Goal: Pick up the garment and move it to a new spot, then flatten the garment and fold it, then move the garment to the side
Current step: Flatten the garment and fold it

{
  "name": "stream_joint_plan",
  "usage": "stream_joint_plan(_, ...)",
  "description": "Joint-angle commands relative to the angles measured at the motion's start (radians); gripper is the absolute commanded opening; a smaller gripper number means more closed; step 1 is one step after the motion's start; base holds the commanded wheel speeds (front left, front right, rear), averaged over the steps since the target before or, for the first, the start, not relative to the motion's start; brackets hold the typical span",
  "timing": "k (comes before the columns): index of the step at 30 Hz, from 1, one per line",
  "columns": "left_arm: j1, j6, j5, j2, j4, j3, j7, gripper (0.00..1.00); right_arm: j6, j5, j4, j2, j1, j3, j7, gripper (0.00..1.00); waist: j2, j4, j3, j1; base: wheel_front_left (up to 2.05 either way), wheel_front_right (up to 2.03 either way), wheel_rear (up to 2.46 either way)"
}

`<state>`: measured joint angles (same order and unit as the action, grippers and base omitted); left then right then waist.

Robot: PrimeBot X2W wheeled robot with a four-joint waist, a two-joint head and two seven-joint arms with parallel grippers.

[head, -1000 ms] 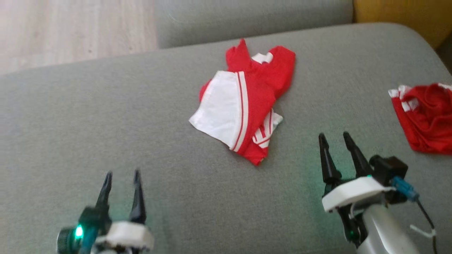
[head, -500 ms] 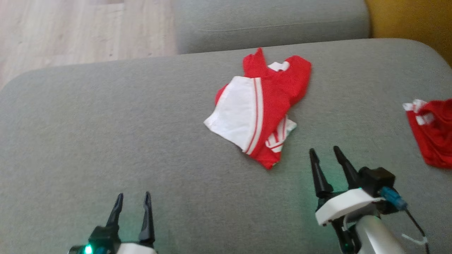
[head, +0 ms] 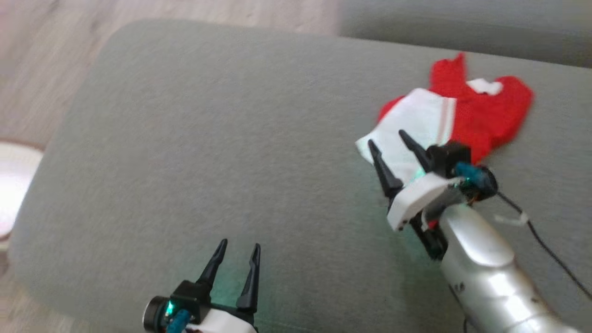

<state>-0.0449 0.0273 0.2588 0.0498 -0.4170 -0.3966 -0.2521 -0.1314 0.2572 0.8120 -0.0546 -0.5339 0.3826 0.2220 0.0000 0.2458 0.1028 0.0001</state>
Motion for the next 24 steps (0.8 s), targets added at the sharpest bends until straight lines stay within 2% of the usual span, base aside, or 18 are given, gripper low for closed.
stream_joint_plan(1, -0.047, -0.002, 0.012, 0.001, 0.028, 0.015, -0.01, 1.0, 0.001, -0.011, 0.011, 0.004, -0.055, 0.012, -0.007, 1.0, 0.0, 0.095, 0.077, -0.0001, 0.0, 0.0, 0.0)
stream_joint_plan(3, -0.06, -0.003, 0.029, 0.001, 0.033, -0.016, -0.01, 1.0, 0.001, -0.041, 0.118, 0.004, -0.119, -0.029, -0.024, 1.0, 0.0, 0.136, 0.11, -0.0001, 0.0, 0.0, 0.0)
stream_joint_plan(7, -0.079, -0.001, 0.05, 0.001, 0.017, -0.064, -0.01, 1.0, 0.001, -0.076, 0.245, 0.004, -0.162, -0.08, -0.036, 1.0, 0.0, 0.179, 0.137, -0.0001, 0.0, 0.0, 0.0)
stream_joint_plan(13, -0.099, -0.019, 0.085, 0.001, 0.025, -0.102, -0.01, 1.0, 0.001, -0.098, 0.359, 0.004, -0.192, -0.105, -0.038, 1.0, 0.0, 0.191, 0.16, -0.0001, 0.0, 0.0, 0.0)
stream_joint_plan(14, -0.101, -0.022, 0.088, 0.001, 0.026, -0.105, -0.01, 1.0, 0.001, -0.104, 0.372, 0.004, -0.193, -0.105, -0.035, 0.87, 0.0, 0.19, 0.161, -0.0001, 0.0, 0.0, 0.0)
stream_joint_plan(16, -0.103, -0.024, 0.088, 0.001, 0.024, -0.108, -0.01, 1.0, 0.001, -0.103, 0.387, 0.004, -0.193, -0.103, -0.028, 0.0, 0.0, 0.183, 0.16, -0.0001, 0.0, 0.0, 0.0)
stream_joint_plan(24, -0.109, -0.027, 0.086, 0.001, 0.021, -0.096, -0.01, 1.0, 0.001, -0.091, 0.346, 0.004, -0.214, -0.106, 0.032, 0.0, 0.0, 0.146, 0.126, -0.0001, 0.0, 0.0, 0.0)
